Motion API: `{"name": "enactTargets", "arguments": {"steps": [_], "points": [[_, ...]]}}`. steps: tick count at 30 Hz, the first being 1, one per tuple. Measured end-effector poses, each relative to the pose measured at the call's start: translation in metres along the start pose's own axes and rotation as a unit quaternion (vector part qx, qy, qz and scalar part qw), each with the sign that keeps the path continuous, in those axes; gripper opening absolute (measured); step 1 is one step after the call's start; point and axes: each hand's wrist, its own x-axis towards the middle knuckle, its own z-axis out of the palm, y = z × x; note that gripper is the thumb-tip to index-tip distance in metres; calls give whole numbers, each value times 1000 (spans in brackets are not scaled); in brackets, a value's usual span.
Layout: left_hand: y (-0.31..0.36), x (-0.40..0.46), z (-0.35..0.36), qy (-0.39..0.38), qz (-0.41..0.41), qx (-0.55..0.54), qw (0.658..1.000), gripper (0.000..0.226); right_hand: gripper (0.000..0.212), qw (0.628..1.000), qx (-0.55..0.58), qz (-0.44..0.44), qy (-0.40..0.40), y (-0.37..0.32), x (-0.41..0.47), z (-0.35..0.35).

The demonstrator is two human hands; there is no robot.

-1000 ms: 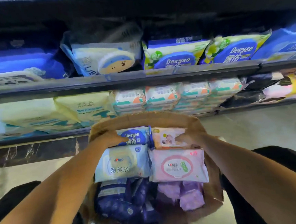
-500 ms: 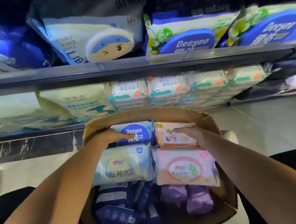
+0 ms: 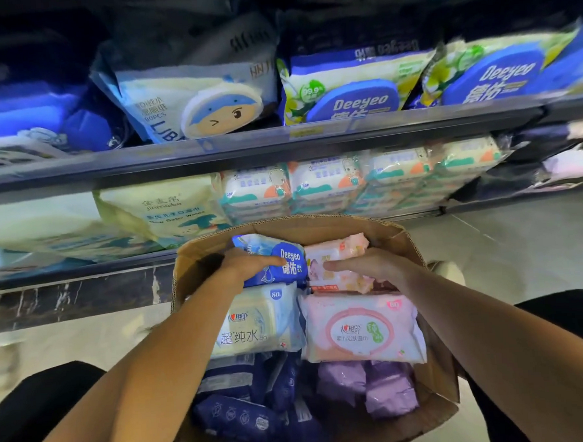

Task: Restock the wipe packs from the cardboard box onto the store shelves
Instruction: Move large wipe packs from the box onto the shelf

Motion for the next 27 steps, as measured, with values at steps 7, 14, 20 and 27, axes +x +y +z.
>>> {"name": "enactTargets", "arguments": {"steps": [7,14,20,27], "points": [[1,0,3,12,13,38,999,123,118,991,84,-25,105,-1,11,16],[12,-34,-3,37,22,96,994,104,121,987,-26,-51,151,-8,-16,15],[20,-71,-30,43,71,97,992,116,122,978,-42,-96,179,-1,-69,-3],[35,-161,-62,80,185,48,978,55,89,959,5,-195,204,14,-147,-36]]}}
